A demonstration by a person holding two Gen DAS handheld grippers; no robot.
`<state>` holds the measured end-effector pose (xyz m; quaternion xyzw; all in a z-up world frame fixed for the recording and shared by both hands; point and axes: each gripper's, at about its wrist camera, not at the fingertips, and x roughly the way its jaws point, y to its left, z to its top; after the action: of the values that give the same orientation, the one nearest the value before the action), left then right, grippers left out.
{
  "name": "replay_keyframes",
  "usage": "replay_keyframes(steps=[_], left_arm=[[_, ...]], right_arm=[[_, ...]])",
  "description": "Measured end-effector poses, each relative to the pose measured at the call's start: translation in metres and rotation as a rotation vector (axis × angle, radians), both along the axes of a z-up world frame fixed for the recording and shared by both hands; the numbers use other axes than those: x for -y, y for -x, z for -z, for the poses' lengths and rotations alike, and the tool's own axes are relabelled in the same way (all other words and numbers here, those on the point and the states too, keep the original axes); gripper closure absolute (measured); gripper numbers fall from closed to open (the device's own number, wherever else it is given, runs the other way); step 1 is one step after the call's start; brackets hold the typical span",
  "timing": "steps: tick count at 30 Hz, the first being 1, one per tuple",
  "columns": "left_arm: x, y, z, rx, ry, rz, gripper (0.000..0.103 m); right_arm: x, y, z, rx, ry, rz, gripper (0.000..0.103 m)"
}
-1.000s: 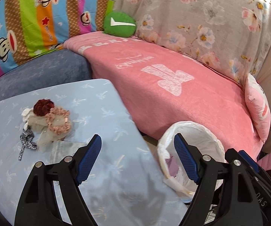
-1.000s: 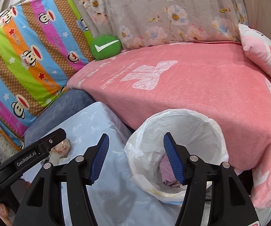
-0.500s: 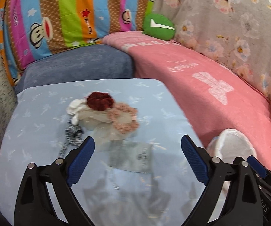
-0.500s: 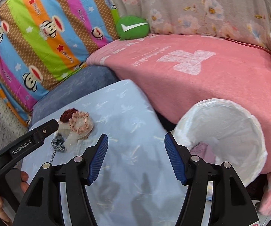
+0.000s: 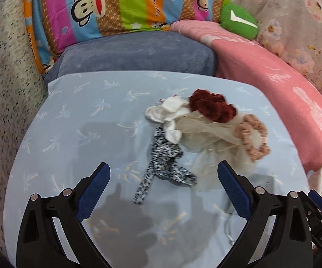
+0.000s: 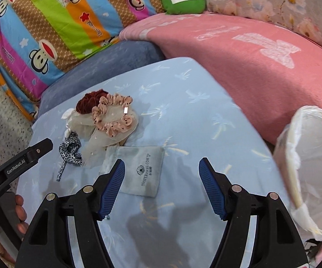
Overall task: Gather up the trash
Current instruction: 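Return both tools to the table toward the scrunchie and grey pouch, then grasp the leopard scrunchie with the left tool while the right tool grasps the grey pouch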
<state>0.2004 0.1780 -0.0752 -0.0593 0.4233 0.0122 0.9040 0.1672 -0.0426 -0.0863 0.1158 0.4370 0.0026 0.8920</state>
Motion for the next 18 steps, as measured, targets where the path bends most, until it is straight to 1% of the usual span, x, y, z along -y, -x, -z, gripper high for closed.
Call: replay_keyframes(steps=[4,9,10,11,12,13,14,15,16,17,18], left_arm=[[-0.012,-0.014,0.019,-0.040,0.017,-0.024,0.011],[-0.015,-0.026,0.034,-0.069,0.036,-0.033,0.011],[-0.014,-0.027,0.036,-0.071,0.041,-0.030,0.012],[-0.014,-0.028,0.037,-0.072,0.046,-0.027,0.013],[-0.013,-0.028,0.038,-0.073,0.053,-0.019,0.021],[-0.011,-0.029,0.039,-0.079,0.059,-0.007,0.032],[-0.010,-0.030,0.041,-0.089,0.065,0.003,0.038],[-0.010,-0.031,0.044,-0.102,0.074,0.012,0.048],[-0.009,-0.031,0.046,-0.111,0.082,0.019,0.056],[-0.007,-0.029,0.047,-0.118,0.078,0.023,0.060],[-0.006,-0.027,0.046,-0.115,0.068,0.024,0.071]], right_arm=[[-0.015,-0.020,0.021,-0.036,0.004,-0.009,0.036],[-0.023,-0.034,0.042,-0.070,0.002,-0.015,0.036],[-0.024,-0.035,0.045,-0.074,0.001,-0.017,0.037],[-0.026,-0.035,0.048,-0.077,0.001,-0.018,0.040],[-0.026,-0.036,0.050,-0.079,-0.001,-0.021,0.042],[-0.027,-0.036,0.052,-0.086,-0.002,-0.024,0.049],[-0.028,-0.036,0.054,-0.087,0.005,-0.025,0.053],[-0.028,-0.034,0.054,-0.078,0.017,-0.023,0.057],[-0.029,-0.033,0.055,-0.080,0.023,-0.027,0.063],[-0.029,-0.032,0.054,-0.077,0.034,-0.025,0.074],[-0.028,-0.031,0.055,-0.081,0.041,-0.025,0.078]])
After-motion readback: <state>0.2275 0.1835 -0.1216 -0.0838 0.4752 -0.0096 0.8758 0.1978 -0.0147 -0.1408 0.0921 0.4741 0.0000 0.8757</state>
